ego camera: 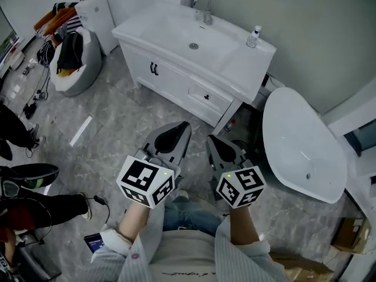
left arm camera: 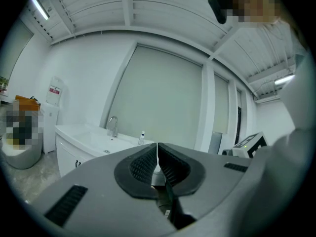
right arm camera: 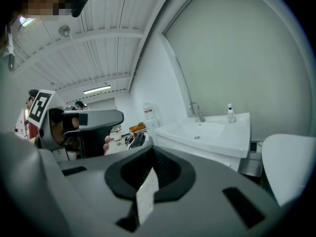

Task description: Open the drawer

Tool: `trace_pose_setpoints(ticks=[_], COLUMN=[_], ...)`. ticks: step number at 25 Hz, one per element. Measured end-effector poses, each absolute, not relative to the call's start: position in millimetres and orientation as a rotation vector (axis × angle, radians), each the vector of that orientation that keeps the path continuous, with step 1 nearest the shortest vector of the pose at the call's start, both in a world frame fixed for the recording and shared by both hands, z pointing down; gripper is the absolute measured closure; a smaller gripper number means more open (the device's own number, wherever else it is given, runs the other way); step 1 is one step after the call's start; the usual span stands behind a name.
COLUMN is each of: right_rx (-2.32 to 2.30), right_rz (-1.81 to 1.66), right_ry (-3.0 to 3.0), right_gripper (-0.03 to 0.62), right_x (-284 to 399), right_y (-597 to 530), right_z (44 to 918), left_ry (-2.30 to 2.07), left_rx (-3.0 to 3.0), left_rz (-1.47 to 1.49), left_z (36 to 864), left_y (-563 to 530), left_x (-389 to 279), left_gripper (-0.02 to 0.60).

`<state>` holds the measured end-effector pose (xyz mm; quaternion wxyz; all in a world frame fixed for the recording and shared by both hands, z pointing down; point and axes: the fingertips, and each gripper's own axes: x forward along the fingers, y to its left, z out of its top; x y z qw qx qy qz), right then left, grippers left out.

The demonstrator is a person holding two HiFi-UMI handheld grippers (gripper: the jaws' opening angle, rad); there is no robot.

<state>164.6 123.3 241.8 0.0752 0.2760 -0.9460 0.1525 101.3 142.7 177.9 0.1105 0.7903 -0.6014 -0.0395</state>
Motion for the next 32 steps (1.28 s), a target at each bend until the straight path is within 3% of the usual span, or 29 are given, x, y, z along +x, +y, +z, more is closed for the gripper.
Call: trace_pose_setpoints(ticks=[21,32], right_rx=[1.098,1.389], right_rz=[0.518,0.549], right_ry=[-2.691,-2.559], right_gripper=[0.583,0.583], right_x=[43.4,22.9], right_y=[-30.9,-91.2], right_z=[265.6,274.2], left_ry=[-1.494,-1.284], left_rx=[2.476,2.584], left_rz=[-0.036,0.039], left_z=[191.7,209.9], left_y=[-28.0,-96.8], left_x=[-16.0,-50.1], left_gripper=[0.558,0.558])
